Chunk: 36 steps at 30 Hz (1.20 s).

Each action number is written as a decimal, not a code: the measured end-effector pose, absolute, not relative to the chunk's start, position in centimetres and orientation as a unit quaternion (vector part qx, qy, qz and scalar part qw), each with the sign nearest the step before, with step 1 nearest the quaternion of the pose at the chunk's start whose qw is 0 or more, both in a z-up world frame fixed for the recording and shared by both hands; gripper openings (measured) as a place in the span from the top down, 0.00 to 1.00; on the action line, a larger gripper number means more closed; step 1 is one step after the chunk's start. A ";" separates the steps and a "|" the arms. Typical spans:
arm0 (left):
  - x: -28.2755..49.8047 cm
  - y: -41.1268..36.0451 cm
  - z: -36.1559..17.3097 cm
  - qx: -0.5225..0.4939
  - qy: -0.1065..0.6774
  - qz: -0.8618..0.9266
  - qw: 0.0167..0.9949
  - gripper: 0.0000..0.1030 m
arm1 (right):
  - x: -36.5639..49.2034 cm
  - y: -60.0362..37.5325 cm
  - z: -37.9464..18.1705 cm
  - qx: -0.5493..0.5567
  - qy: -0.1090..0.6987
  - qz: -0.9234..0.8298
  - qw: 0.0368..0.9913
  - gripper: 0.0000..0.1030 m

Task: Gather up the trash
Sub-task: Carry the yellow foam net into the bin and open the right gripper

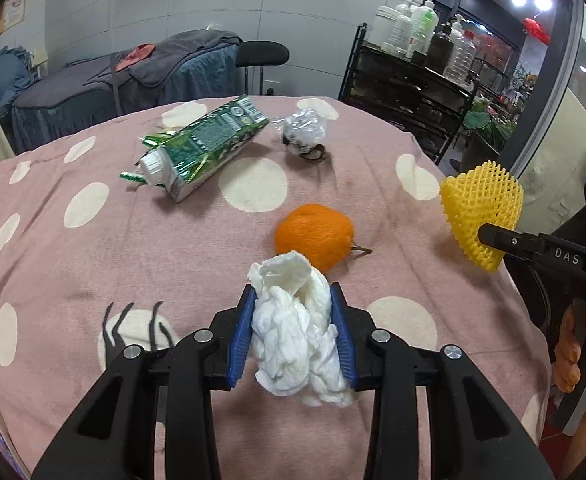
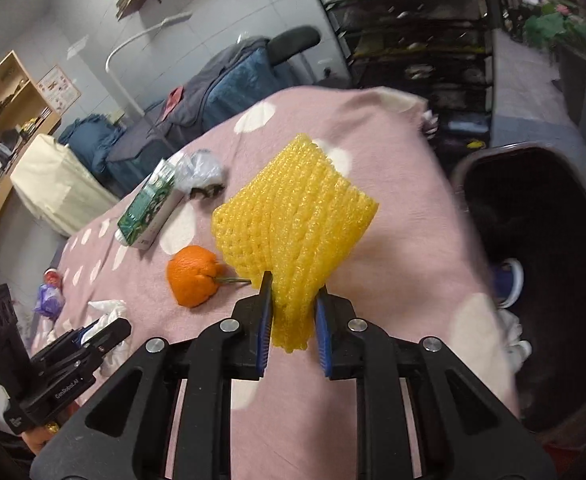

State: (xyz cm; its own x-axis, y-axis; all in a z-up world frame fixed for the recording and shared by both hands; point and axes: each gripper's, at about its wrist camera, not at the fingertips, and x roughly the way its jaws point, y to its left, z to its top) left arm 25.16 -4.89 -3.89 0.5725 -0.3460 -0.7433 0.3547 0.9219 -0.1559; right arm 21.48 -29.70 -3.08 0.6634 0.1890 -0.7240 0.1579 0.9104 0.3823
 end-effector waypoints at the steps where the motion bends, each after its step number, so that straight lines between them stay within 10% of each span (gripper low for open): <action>1: 24.9 -5.7 -3.8 0.008 0.417 -0.205 0.885 0.65 | 20.3 -30.3 -2.7 0.205 0.400 -0.008 0.893 0.81; 29: 20.6 -18.3 -2.5 0.069 0.396 -0.334 0.852 0.65 | 14.1 -44.9 -9.4 0.202 0.442 -0.225 0.845 0.79; 36: 20.2 -19.9 -2.6 0.078 0.398 -0.354 0.843 0.65 | 14.3 -44.8 -10.6 0.216 0.451 -0.226 0.836 0.48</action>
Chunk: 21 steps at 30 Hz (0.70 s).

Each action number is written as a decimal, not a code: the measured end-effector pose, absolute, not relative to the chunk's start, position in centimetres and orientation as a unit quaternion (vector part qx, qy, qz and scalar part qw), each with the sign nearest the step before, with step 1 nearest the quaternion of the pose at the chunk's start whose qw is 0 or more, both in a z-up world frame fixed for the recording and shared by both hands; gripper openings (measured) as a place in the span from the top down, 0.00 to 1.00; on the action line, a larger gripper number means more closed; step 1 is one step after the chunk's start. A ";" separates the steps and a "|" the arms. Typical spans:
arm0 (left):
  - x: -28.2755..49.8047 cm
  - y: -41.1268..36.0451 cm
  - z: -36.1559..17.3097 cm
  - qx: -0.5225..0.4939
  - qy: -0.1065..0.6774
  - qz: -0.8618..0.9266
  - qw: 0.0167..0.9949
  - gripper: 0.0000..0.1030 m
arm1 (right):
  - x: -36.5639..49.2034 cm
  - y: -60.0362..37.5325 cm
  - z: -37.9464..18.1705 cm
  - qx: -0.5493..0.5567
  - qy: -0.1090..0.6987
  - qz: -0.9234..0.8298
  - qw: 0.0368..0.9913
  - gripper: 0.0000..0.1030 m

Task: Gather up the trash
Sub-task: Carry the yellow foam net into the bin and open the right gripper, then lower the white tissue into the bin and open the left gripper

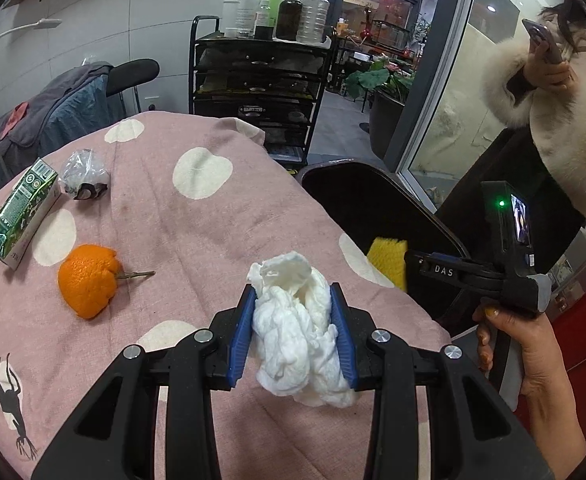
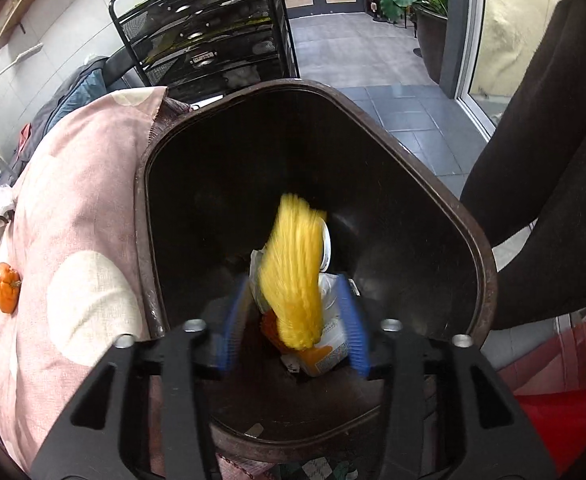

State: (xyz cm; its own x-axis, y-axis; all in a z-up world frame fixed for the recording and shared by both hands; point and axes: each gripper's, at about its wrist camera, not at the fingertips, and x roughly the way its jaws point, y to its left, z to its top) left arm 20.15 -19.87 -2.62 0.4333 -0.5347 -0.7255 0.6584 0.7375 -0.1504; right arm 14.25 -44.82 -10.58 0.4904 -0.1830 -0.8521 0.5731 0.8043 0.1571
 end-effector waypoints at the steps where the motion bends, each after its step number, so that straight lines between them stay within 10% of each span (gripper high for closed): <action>1: 20.0 -20.2 -2.6 0.081 0.396 -0.356 0.843 0.65 | 13.9 -44.7 -10.6 0.220 0.448 -0.226 0.836 0.48; 21: 22.7 -34.6 -4.4 0.117 0.438 -0.434 0.779 0.65 | 8.3 -41.8 -8.0 0.232 0.394 -0.218 0.862 0.34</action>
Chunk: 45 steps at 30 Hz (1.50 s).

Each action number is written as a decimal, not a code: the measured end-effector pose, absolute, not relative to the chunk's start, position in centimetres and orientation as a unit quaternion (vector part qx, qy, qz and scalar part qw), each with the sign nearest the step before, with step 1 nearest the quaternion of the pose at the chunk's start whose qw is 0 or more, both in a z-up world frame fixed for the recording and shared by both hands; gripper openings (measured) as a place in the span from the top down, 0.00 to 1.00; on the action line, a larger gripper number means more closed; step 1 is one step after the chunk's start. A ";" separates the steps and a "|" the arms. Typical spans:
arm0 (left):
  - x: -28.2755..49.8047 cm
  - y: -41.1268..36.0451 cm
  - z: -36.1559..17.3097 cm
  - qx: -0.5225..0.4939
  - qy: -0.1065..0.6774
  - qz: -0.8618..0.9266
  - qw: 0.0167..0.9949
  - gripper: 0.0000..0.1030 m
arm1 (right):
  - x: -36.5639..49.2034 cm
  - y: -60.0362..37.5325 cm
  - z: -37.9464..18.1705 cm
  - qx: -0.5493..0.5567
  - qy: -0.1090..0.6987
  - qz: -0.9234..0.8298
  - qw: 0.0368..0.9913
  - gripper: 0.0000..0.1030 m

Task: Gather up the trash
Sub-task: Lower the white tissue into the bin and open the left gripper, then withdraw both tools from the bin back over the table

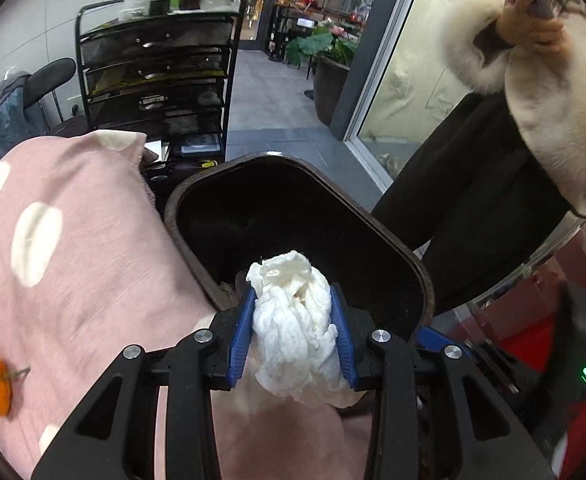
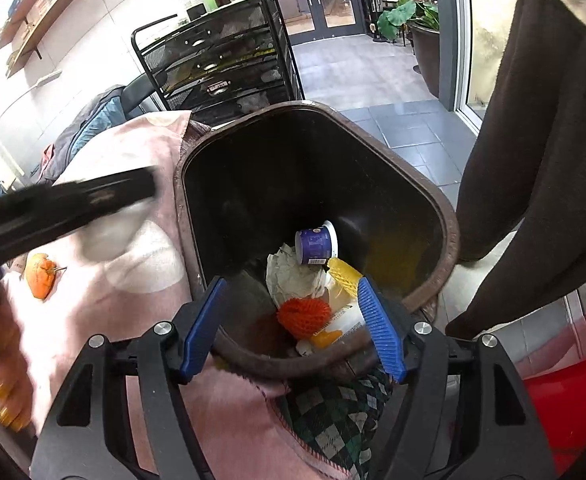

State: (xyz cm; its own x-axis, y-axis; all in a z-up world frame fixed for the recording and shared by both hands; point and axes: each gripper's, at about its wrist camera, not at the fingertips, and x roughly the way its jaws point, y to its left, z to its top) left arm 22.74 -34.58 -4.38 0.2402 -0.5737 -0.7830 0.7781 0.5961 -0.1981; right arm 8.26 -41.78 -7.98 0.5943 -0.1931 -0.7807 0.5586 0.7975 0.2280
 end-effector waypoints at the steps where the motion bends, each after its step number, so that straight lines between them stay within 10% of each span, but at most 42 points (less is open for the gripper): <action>1: 22.9 -35.5 -4.7 0.120 0.441 -0.432 0.778 0.65 | 8.0 -41.7 -7.8 0.232 0.393 -0.219 0.863 0.34; 19: 26.2 -40.8 -10.7 0.138 0.539 -0.408 0.724 0.62 | 5.5 -41.7 -7.5 0.214 0.401 -0.236 0.859 0.31; 28: 25.6 -40.8 -10.6 0.138 0.529 -0.410 0.730 0.40 | 5.2 -41.6 -7.1 0.207 0.401 -0.243 0.859 0.29; 45: 25.1 -37.9 -7.0 0.092 0.461 -0.435 0.768 0.29 | 4.9 -42.3 -6.3 0.203 0.394 -0.260 0.858 0.27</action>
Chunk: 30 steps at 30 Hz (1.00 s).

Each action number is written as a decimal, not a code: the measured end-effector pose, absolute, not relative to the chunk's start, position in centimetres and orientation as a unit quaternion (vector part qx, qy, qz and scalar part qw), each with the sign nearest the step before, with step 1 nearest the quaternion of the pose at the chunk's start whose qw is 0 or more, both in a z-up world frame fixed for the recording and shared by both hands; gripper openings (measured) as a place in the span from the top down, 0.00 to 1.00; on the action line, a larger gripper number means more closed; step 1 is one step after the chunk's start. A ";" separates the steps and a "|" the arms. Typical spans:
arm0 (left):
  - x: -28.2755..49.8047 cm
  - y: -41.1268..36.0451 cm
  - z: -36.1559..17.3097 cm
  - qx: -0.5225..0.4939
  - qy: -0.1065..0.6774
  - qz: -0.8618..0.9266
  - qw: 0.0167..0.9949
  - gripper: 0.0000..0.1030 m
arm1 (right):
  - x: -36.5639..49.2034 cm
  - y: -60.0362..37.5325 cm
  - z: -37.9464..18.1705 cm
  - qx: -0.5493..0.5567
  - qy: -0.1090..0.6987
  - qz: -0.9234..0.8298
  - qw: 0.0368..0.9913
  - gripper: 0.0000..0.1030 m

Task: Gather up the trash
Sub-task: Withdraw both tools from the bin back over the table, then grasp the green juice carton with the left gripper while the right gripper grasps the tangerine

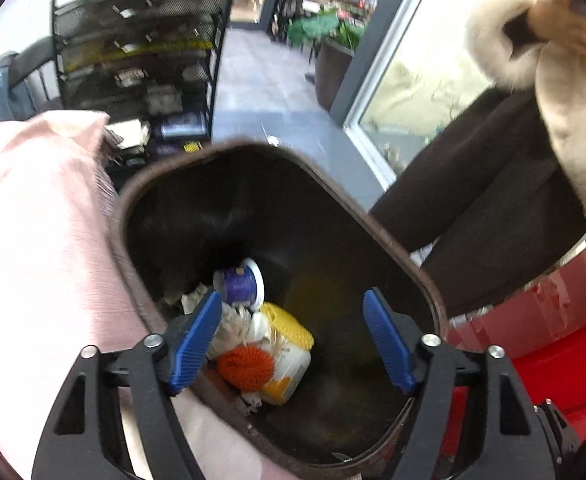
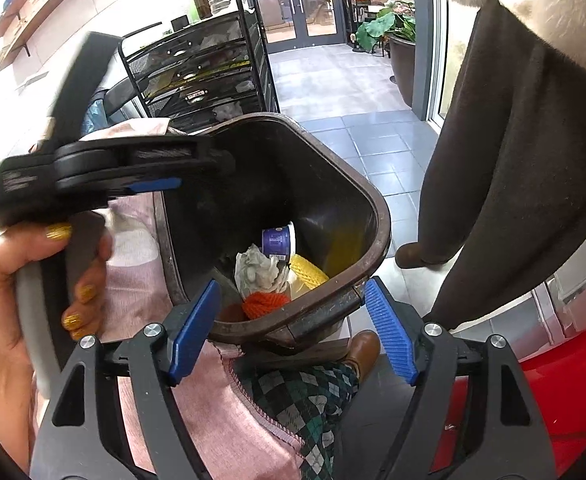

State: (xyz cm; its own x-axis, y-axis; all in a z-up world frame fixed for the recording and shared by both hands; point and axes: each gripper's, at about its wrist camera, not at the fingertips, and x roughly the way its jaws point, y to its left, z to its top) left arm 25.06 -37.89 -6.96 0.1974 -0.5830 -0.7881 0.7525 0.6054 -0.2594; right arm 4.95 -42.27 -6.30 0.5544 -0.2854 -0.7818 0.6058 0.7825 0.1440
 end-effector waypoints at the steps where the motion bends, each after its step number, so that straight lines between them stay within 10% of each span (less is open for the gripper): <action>1: 25.0 -37.3 -6.4 0.089 0.455 -0.433 0.773 0.28 | 5.0 -42.2 -6.3 0.204 0.394 -0.260 0.858 0.27; 30: 31.1 1.2 -4.4 -0.012 0.391 -0.096 0.915 0.14 | 25.2 -19.8 -5.1 0.139 0.459 0.074 0.874 0.15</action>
State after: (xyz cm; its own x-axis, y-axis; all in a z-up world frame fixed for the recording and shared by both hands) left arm 31.10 1.17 -4.37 0.6755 -0.1849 -0.7138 0.1659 0.9813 -0.0972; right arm 25.24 -19.76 -5.07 0.5677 0.2577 -0.7819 -0.0016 0.9501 0.3120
